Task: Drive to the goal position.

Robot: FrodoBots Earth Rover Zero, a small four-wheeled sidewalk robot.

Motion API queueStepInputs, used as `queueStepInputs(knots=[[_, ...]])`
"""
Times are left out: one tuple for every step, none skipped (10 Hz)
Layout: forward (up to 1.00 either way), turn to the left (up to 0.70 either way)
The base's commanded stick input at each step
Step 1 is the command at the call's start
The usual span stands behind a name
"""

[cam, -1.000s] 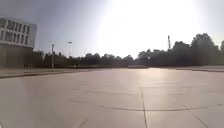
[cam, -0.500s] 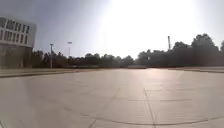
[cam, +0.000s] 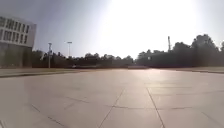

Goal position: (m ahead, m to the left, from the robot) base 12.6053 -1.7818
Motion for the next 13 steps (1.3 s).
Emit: queueStepInputs(knots=[[0.56,-0.03],[0.56,-0.03],[0.54,-0.03],[0.53,-0.03],[0.52,-0.03],[0.51,-0.03],[0.50,-0.03],[0.44,-0.03],[0.35,-0.04],[0.32,-0.04],[0.30,-0.03],[0.27,-0.03],[0.25,-0.03]])
